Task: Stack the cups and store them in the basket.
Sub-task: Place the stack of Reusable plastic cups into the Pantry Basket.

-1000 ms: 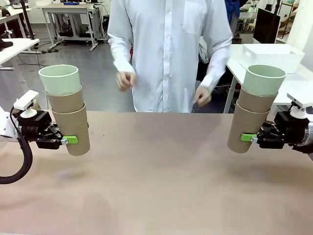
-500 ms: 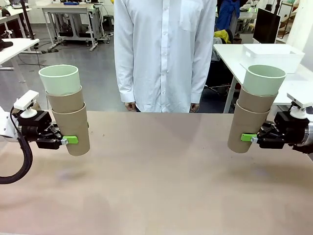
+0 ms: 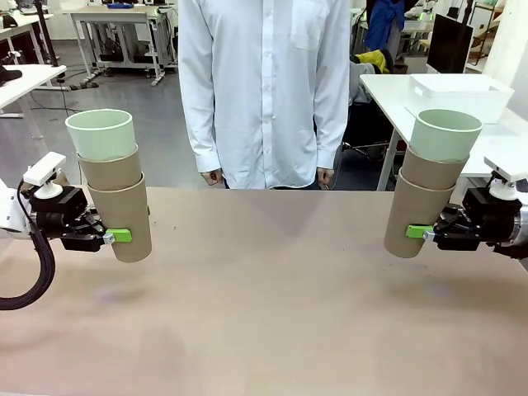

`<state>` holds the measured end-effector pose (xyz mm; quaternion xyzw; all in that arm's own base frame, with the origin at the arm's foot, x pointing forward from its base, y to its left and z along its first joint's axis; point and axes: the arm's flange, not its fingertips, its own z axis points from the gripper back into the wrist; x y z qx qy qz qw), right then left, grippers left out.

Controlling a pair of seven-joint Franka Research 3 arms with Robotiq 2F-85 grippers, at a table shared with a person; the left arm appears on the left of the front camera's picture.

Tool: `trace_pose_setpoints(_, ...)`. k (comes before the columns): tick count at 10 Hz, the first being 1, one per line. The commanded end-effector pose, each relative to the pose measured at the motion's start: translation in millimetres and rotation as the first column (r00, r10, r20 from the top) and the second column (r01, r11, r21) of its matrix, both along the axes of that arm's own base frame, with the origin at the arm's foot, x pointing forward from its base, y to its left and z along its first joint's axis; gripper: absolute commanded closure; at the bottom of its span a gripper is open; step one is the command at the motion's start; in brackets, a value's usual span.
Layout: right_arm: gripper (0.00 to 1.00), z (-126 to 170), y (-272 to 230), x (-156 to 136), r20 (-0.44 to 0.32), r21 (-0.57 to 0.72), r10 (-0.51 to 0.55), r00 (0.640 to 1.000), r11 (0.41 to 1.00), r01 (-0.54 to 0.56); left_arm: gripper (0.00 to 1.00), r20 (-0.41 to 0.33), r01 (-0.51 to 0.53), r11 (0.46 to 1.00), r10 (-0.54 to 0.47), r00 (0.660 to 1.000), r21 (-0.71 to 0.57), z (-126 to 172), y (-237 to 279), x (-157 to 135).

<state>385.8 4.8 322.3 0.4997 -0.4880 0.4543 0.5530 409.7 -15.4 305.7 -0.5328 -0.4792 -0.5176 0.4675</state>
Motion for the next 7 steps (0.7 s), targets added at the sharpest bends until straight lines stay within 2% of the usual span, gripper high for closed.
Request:
trace_pose_setpoints(1, 0.15, 4.7, -0.1, 3.1, 0.012, 0.006, 0.005, 1.0, 1.0, -0.005, 0.17, -0.001, 0.006, 1.0, -0.006, 1.0, -0.006, 4.7, -0.4, -0.2)
trace_pose_setpoints(7, 0.15, 4.7, -0.1, 3.1, 0.012, 0.006, 0.005, 1.0, 1.0, -0.005, 0.17, -0.001, 0.006, 1.0, -0.006, 1.0, -0.006, 4.7, -0.4, -0.2)
